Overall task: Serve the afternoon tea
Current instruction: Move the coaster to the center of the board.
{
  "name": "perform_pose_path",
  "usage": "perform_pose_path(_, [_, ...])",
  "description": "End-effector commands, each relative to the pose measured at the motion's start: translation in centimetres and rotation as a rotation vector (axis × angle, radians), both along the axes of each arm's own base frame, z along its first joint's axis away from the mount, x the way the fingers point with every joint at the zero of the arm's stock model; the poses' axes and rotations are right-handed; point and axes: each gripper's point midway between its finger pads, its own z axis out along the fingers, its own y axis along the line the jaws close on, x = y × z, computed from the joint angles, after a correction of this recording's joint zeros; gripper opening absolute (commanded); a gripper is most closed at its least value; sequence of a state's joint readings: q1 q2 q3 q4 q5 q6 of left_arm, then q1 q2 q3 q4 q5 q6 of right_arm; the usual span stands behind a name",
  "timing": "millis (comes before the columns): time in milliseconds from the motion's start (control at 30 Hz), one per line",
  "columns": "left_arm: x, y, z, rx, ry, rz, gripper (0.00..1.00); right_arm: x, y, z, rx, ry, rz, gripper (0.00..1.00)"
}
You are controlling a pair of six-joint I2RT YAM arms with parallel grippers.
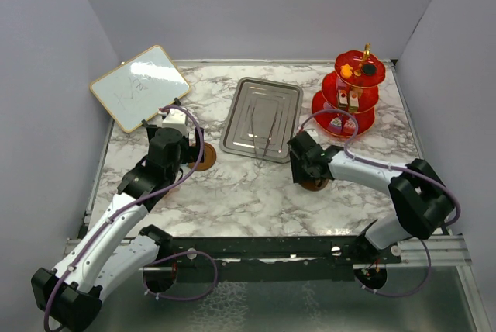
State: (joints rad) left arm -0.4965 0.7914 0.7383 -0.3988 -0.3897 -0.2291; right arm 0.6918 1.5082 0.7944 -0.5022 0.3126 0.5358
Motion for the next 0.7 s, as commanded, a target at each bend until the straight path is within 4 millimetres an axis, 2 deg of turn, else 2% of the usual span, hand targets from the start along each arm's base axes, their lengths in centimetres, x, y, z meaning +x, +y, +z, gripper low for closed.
perform_pose_path(0, [-0.1, 0.3, -0.3, 0.012, 0.008, 0.003, 0.99, 1.4, -0.2, 0.9, 0.012, -0.04, 0.019, 0.57])
perform_pose_path(300, [-0.1, 0.3, -0.4, 0.016, 0.012, 0.003, 0.99, 3.2, 0.3, 2.5, 0.044, -0.075, 0.057, 0.57])
perform_pose_path(467, [0.0, 0.2, -0.5, 0.017, 0.014, 0.002, 0.99, 3.2, 1.5, 3.3, 0.092, -0.069, 0.106, 0.57])
perform_pose_path(667, [0.0, 0.2, -0.6, 0.02, 0.018, 0.001, 0.99, 3.2, 1.8, 5.8, 0.133, -0.108, 0.107, 0.57])
